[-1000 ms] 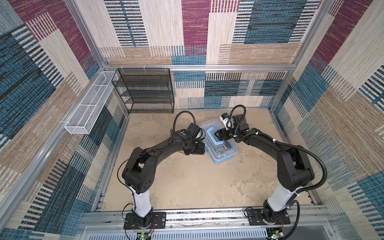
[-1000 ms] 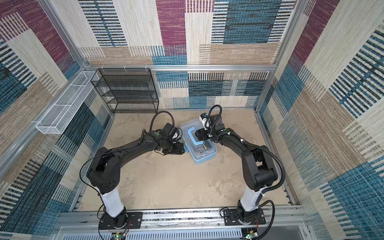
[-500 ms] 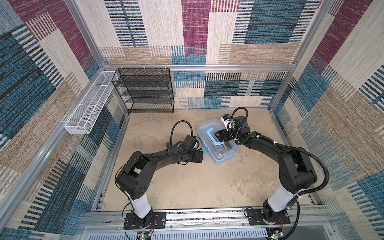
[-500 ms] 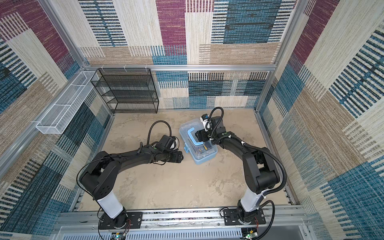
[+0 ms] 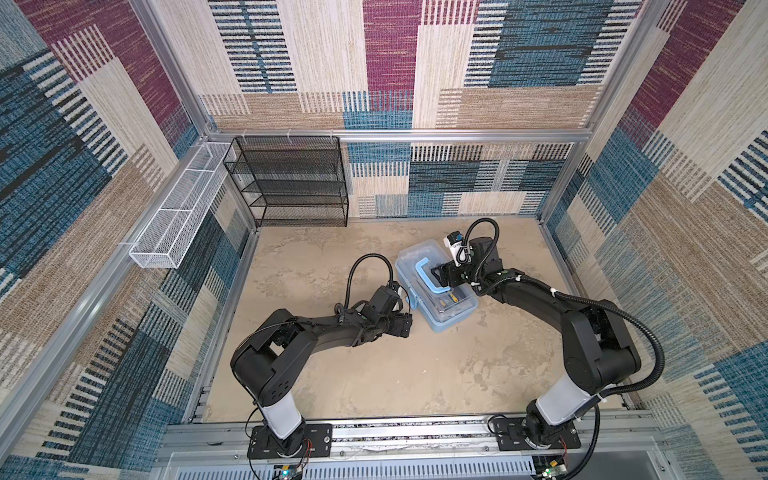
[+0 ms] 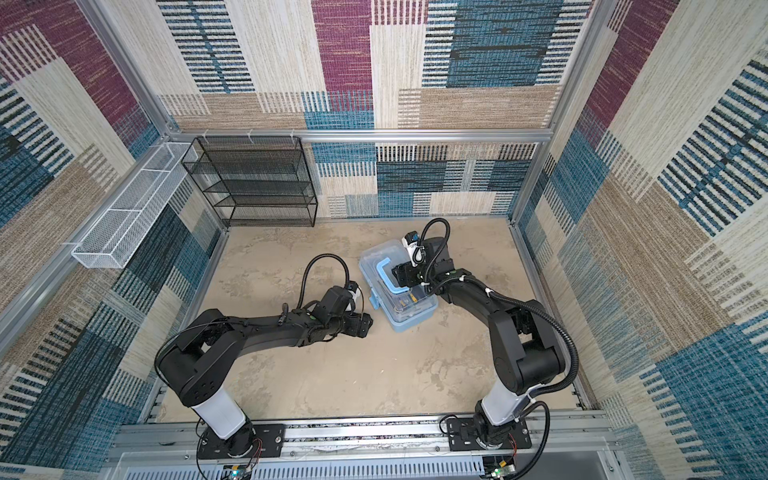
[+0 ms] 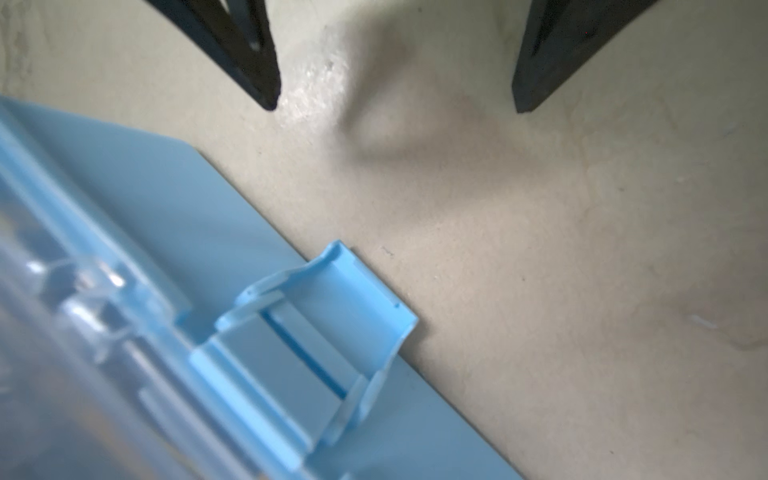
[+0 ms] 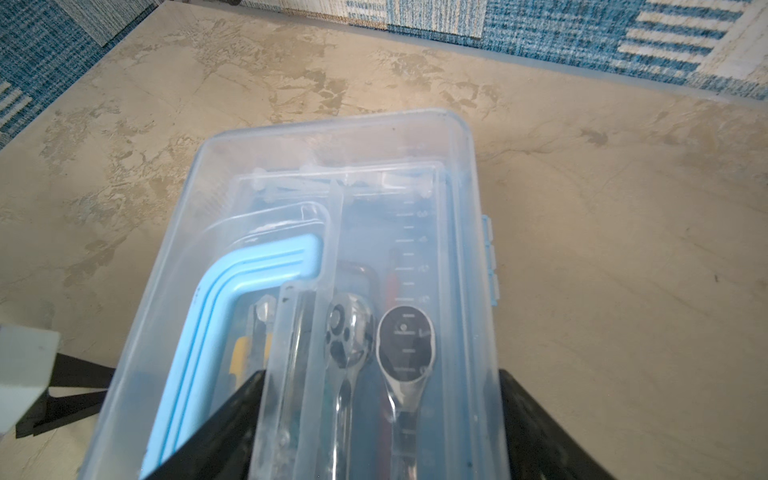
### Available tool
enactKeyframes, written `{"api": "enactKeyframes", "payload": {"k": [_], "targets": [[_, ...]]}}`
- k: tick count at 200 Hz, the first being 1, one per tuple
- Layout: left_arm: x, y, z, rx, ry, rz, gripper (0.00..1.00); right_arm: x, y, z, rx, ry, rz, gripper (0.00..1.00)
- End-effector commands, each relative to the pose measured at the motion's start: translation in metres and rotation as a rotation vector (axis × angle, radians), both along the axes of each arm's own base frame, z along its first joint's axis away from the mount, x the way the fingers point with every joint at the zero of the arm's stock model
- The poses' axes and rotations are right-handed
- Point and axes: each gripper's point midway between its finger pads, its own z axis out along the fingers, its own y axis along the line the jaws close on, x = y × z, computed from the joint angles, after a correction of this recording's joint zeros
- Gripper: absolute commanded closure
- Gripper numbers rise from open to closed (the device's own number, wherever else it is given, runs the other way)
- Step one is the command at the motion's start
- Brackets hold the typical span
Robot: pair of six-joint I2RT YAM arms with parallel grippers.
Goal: Pack the tool kit
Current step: 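Lower the left gripper to the blue latch on the box side nearest the robot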
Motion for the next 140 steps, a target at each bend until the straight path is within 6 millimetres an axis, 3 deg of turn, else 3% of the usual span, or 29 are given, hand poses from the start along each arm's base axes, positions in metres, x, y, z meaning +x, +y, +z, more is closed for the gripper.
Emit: {"api": "enactKeyframes", "payload": {"k": [1,140], "targets": [[0.002,0.001,-0.003,0.026,-0.042,0.010,0.09,-0.038,-0.020,-0.045,-0.099,0.212,-0.038,0.20],[0.009,-0.030,-0.008,0.082,-0.321,-0.002,0.08,-0.042,-0.023,-0.036,-0.090,0.193,-0.047,0.20]]}}
